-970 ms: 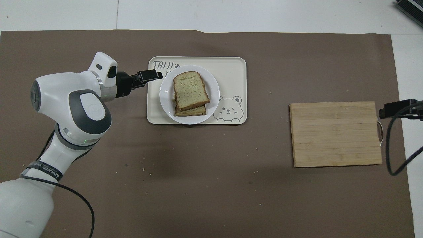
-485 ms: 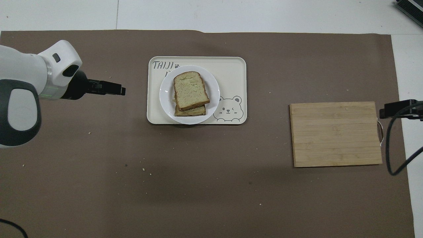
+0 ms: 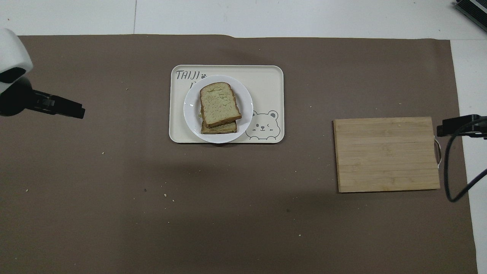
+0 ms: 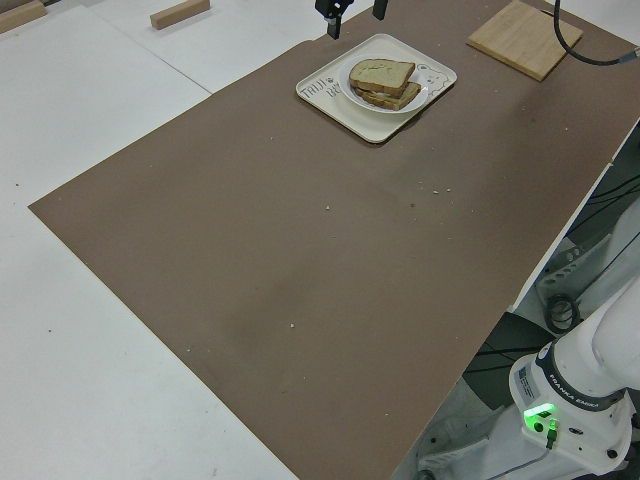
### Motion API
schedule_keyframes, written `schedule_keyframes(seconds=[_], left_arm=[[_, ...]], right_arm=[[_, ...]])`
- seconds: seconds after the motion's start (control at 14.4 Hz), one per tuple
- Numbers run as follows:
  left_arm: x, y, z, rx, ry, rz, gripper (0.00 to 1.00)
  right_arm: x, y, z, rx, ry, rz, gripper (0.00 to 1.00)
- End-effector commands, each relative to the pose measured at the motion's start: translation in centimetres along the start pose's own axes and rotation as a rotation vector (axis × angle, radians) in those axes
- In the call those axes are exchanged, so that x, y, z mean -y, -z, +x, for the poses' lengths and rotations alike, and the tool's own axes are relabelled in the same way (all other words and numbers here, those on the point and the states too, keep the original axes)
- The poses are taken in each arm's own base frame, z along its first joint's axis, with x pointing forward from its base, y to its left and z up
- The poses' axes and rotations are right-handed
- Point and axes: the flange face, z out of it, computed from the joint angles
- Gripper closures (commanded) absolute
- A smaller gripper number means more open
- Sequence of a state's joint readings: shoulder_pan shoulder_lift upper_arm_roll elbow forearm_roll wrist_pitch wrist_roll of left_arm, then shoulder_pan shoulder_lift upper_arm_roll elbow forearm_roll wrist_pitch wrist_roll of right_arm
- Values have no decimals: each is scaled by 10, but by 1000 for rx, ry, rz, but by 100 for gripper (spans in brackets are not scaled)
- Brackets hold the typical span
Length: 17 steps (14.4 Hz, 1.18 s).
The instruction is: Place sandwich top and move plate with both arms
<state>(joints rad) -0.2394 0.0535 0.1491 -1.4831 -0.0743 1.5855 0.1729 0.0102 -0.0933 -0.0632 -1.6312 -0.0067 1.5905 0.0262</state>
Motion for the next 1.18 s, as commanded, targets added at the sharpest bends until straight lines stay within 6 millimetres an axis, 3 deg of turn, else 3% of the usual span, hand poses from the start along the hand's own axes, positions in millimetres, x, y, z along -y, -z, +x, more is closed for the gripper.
schedule_keyframes(seconds=[0.0,0.35,0.55,0.83,1.11], left_arm=[[1,50,-26,-1,2,27,0],[1,69,-55,32,-26,41,0],[34,68,-71,49,-35,37,0],[36,67,-78,78,-37,32,0],[24,65,-76,89,-53,44,0]], right_arm=[[-2,0,-3,-15,22,14,0],[-2,-1,-5,-4,25,14,0],[-3,-1,-5,-1,25,14,0],[-3,-1,-7,11,27,14,0],[2,-1,-7,11,35,14,0]])
